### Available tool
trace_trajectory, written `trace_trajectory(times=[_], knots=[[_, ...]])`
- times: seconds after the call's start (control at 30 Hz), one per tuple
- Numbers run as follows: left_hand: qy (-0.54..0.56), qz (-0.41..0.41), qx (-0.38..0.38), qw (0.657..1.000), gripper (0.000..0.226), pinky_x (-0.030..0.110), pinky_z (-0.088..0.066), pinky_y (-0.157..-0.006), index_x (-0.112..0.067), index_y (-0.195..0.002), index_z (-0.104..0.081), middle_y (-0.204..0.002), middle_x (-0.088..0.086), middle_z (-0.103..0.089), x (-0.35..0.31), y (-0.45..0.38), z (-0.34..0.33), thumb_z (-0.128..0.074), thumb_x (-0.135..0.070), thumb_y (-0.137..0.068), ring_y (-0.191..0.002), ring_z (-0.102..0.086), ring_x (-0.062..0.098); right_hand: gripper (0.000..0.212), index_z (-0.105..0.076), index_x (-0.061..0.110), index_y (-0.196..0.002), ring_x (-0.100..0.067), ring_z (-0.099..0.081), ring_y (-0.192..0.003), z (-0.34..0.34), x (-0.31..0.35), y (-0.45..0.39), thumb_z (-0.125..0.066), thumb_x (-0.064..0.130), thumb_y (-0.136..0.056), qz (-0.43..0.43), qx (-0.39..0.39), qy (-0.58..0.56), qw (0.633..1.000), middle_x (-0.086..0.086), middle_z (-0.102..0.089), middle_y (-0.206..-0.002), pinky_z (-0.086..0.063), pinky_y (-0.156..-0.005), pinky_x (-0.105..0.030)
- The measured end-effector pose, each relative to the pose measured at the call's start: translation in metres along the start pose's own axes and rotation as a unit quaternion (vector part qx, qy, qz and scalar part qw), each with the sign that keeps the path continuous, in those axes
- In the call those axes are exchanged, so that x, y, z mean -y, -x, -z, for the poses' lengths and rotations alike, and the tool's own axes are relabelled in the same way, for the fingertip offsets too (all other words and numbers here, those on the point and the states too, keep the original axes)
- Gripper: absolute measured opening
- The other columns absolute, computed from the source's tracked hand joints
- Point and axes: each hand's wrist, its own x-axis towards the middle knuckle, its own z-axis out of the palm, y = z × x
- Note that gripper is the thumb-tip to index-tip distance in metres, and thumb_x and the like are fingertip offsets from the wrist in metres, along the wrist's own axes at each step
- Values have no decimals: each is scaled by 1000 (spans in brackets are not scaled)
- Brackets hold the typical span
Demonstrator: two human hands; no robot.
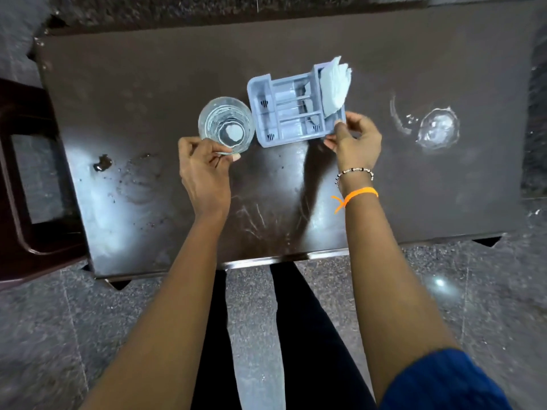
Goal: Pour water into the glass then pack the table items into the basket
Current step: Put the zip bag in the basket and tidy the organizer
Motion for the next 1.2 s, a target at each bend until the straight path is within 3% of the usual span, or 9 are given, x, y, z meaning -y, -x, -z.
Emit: trace_trajectory(times=[0.17, 0.4, 0.63, 0.8, 1.07, 1.2], knots=[[3, -3, 1, 1000, 8, 37, -57, -83, 1, -80, -67, -100, 1, -43, -11, -3, -13, -69, 3, -73, -84, -63, 28, 13, -64, 2, -85, -3, -57, -36, 14, 4, -16, -57, -5, -77, 18, -17, 11, 1000, -13, -61, -70, -56, -46, -22], [1, -15, 7, 1000, 8, 25, -55, -82, -1, -80, -67, -100, 1, -43, -26, -9, -32, -68, 4, -73, -82, -58, 15, 12, -59, 5, -79, -4, -58, -37, 33, 2, -30, -57, -6, -76, 22, -22, 0, 1000, -5, -55, -62, -55, -44, -21], [10, -1, 22, 1000, 11, 19, -52, -80, -3, -79, -68, -96, -3, -42, -23, -6, -28, -74, 0, -70, -81, -57, 16, 14, -58, 8, -74, -14, -59, -45, 39, -5, -23, -58, -6, -73, 19, -10, 17, 1000, -7, -55, -65, -57, -48, -23], [17, 6, 41, 999, 12, 19, -52, -83, -9, -78, -68, -101, -3, -43, -21, -7, -22, -75, -2, -70, -81, -57, 8, 30, -55, 23, -62, -29, -61, -55, 37, -4, -18, -58, -5, -72, 13, -14, 32, 999, -14, -56, -76, -57, -48, -22], [29, 21, 61, 997, 14, 27, -53, -91, -9, -79, -67, -111, -1, -41, -21, -7, -23, -75, -2, -71, -100, -61, 24, 31, -53, 22, -62, -21, -60, -49, 36, -3, -13, -57, -6, -72, 13, -17, 34, 999, 2, -52, -61, -56, -47, -20], [15, 19, 73, 997, 17, 32, -50, -96, -8, -85, -65, -118, -3, -36, -21, -3, -20, -73, 0, -73, -106, -52, 10, 19, -55, 14, -78, -18, -60, -52, 38, -6, -11, -57, -5, -78, 23, -4, 35, 999, 3, -51, -69, -56, -50, -20]])
